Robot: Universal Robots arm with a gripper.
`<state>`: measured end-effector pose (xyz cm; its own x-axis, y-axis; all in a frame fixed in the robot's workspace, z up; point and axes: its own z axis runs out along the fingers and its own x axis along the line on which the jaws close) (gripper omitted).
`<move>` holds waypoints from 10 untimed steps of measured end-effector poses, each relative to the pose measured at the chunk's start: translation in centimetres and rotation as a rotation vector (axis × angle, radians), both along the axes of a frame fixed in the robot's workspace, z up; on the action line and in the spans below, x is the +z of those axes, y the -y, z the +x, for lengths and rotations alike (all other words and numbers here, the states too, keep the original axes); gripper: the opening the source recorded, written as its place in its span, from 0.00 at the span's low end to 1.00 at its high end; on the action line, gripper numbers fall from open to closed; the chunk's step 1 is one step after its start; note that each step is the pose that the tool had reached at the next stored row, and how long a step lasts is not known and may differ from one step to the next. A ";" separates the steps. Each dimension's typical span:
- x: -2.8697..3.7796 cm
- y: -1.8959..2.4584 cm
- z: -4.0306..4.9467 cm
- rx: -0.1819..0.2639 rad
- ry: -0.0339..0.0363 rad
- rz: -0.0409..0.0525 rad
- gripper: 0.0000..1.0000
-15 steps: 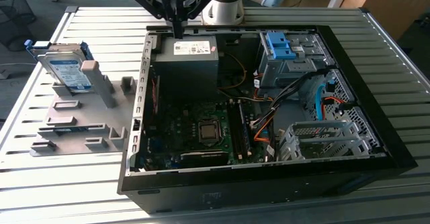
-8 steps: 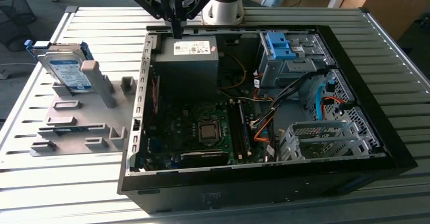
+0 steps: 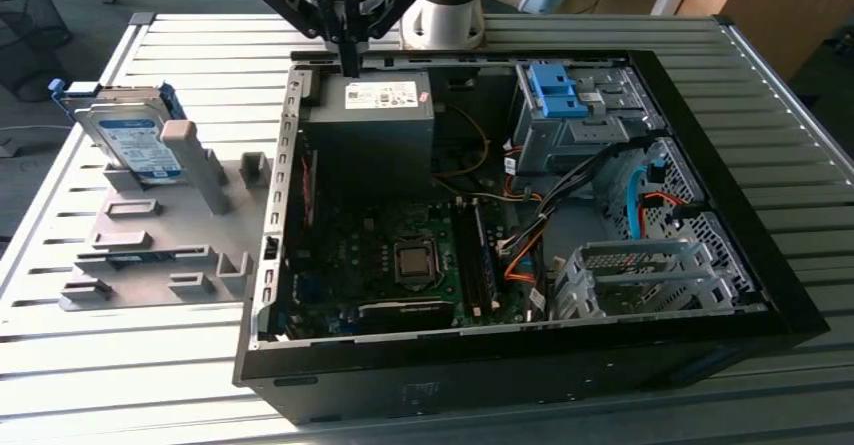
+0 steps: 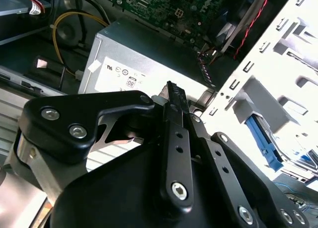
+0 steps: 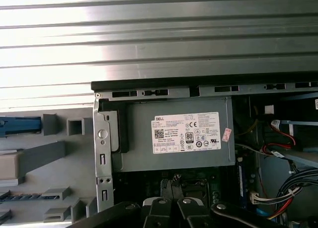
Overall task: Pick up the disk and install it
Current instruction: 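Reach for the disk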
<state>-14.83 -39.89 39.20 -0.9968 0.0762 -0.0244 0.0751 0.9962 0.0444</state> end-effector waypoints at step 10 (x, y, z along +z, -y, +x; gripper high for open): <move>-0.02 0.00 -0.22 0.000 0.0000 0.0000 0.11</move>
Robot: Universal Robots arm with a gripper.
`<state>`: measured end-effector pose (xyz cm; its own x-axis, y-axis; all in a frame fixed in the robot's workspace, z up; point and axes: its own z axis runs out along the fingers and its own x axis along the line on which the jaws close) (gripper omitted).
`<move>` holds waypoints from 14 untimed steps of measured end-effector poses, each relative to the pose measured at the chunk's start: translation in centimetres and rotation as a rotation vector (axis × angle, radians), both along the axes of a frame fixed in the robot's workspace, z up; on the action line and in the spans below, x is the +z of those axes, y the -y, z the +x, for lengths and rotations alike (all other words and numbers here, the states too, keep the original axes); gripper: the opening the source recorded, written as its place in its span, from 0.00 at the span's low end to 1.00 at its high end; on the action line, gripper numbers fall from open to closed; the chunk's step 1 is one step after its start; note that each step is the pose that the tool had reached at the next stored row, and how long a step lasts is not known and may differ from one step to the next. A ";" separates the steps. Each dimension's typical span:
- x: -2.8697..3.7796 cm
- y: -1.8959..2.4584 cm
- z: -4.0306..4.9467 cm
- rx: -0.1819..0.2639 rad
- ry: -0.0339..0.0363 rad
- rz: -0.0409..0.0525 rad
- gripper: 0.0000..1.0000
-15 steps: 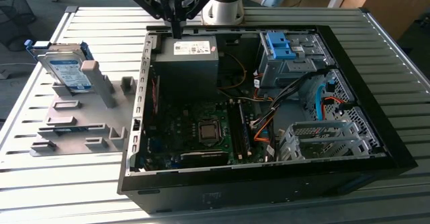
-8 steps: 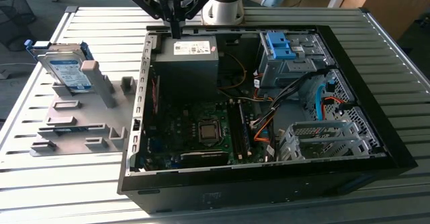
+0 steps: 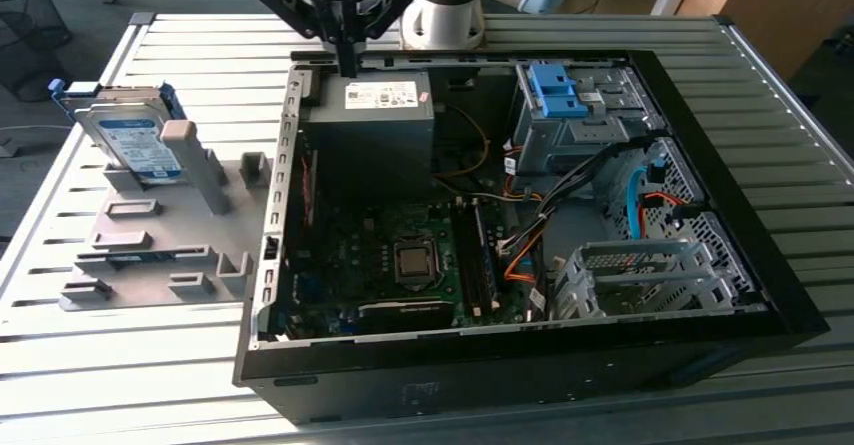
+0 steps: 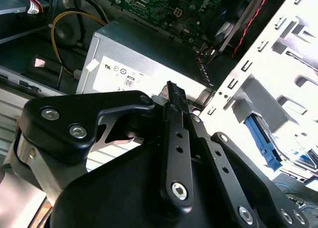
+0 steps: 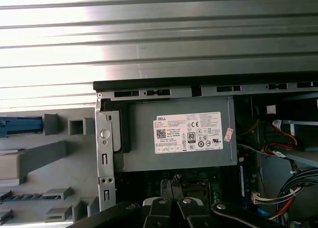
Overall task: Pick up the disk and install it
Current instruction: 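Reach for the disk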
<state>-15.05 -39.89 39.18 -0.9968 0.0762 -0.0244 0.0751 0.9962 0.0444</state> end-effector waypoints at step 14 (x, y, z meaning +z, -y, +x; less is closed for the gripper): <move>-0.04 0.00 -0.35 0.000 0.0000 0.0000 0.11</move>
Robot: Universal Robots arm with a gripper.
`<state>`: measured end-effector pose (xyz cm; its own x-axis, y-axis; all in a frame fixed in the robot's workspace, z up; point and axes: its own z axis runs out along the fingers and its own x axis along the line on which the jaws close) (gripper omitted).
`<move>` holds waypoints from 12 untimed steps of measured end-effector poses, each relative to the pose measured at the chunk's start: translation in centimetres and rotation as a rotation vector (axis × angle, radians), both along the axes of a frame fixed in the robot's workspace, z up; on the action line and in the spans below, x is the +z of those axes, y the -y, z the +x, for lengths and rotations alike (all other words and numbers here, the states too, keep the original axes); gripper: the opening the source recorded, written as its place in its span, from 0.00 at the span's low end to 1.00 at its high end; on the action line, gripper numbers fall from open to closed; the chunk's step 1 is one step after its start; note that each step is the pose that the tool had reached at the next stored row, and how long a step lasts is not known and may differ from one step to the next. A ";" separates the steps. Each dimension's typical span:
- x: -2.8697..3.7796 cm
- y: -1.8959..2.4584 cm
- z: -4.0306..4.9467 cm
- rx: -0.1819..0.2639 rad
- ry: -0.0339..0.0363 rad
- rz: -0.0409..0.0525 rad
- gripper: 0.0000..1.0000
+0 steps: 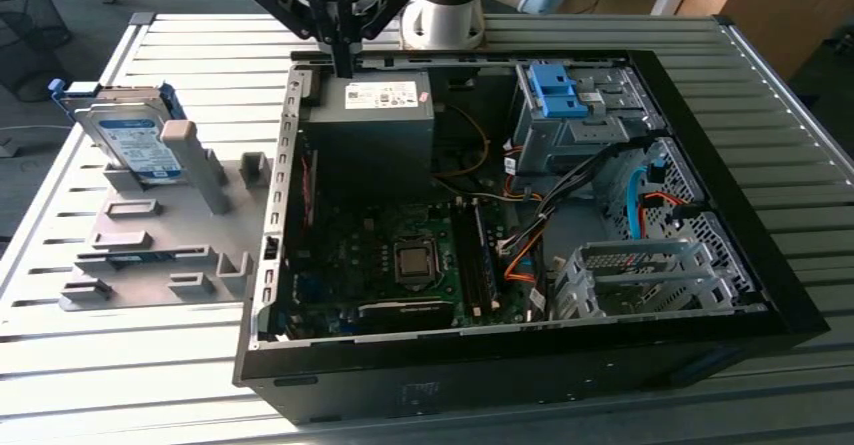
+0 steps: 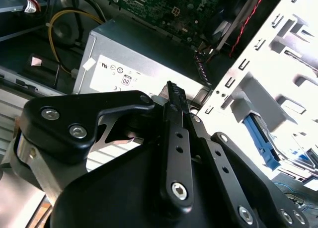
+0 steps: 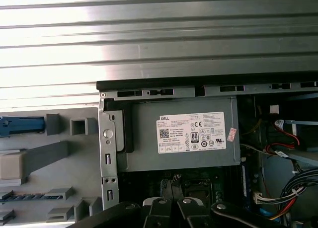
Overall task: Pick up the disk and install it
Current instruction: 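Reach for the disk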
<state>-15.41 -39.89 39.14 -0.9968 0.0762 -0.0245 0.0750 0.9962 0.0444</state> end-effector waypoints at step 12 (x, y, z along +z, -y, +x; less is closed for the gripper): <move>-0.04 0.00 -0.32 0.000 0.0000 0.0000 0.11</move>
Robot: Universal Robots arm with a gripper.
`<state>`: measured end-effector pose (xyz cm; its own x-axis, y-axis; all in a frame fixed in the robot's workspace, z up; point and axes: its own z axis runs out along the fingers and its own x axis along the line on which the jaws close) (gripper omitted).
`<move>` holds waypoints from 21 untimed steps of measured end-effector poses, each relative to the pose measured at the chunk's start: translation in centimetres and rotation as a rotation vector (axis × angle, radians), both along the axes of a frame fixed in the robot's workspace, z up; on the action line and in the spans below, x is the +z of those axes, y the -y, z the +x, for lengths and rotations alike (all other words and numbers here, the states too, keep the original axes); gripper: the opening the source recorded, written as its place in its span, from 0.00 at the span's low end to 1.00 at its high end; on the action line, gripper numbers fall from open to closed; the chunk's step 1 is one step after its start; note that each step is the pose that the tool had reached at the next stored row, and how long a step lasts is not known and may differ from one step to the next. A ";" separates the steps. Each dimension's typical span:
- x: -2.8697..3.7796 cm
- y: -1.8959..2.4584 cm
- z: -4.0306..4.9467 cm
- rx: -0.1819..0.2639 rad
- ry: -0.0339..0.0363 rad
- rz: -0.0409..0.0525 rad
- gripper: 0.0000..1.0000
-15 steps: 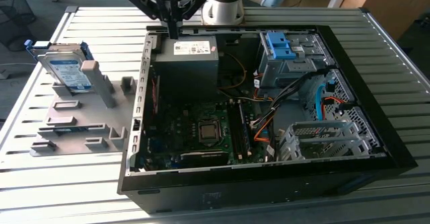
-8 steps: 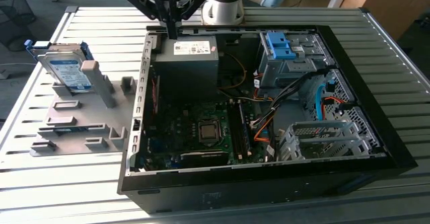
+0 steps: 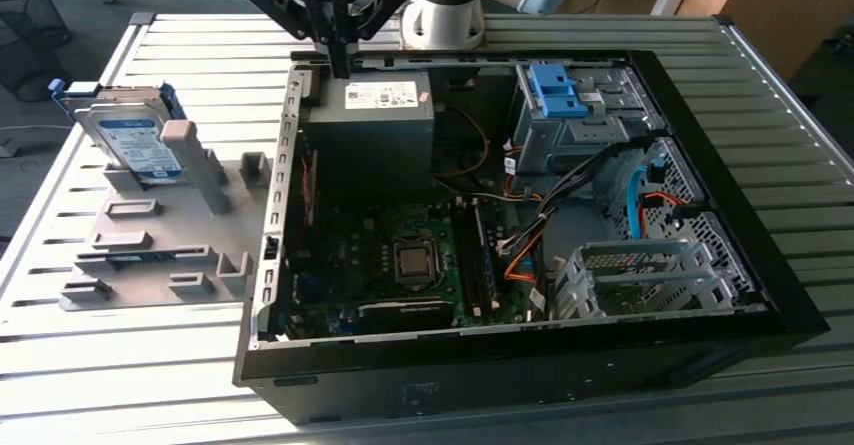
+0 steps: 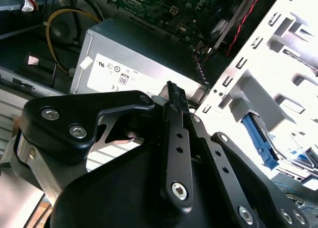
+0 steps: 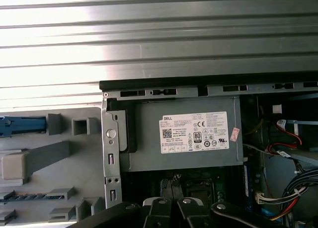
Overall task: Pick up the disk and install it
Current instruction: 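Reach for the disk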
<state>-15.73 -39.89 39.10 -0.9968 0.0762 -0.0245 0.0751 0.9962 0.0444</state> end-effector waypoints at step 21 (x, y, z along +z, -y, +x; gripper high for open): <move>-0.11 0.00 -0.52 0.000 -0.0005 0.0000 0.11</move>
<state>-16.25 -39.89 38.99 -0.9968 0.0762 -0.0239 0.0751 0.9962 0.0443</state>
